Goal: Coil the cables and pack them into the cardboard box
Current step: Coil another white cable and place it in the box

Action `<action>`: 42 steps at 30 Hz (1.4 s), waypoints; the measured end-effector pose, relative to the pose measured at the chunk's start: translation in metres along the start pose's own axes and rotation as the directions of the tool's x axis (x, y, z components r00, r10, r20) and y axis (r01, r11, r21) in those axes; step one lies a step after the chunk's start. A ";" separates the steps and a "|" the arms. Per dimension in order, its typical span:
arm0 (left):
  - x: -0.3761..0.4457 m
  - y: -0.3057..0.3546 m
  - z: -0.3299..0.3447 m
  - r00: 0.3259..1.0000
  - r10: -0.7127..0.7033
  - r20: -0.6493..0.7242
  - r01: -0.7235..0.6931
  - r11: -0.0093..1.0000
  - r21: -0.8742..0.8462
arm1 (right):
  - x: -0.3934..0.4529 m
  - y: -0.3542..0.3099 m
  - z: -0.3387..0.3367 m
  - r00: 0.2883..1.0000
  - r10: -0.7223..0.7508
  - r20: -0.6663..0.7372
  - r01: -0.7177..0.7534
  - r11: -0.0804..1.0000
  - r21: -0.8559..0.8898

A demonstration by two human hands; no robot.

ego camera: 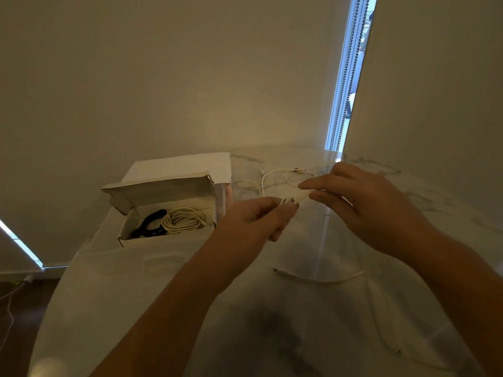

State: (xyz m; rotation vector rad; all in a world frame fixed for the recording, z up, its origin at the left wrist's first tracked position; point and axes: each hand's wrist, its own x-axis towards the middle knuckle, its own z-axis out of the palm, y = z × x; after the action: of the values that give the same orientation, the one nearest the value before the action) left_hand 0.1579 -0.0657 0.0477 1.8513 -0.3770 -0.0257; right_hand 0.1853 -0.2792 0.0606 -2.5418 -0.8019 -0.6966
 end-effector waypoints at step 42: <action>0.006 -0.001 -0.022 0.997 -0.065 0.035 0.046 0.181 -0.982 | -0.009 -0.036 0.031 0.971 0.062 0.229 -0.064 0.998 0.001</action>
State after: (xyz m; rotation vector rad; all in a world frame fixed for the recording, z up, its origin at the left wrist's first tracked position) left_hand 0.1684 -0.0464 0.0548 0.4906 -0.1704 -0.2575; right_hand 0.1677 -0.2405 0.0380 -2.6599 -0.7897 -0.3832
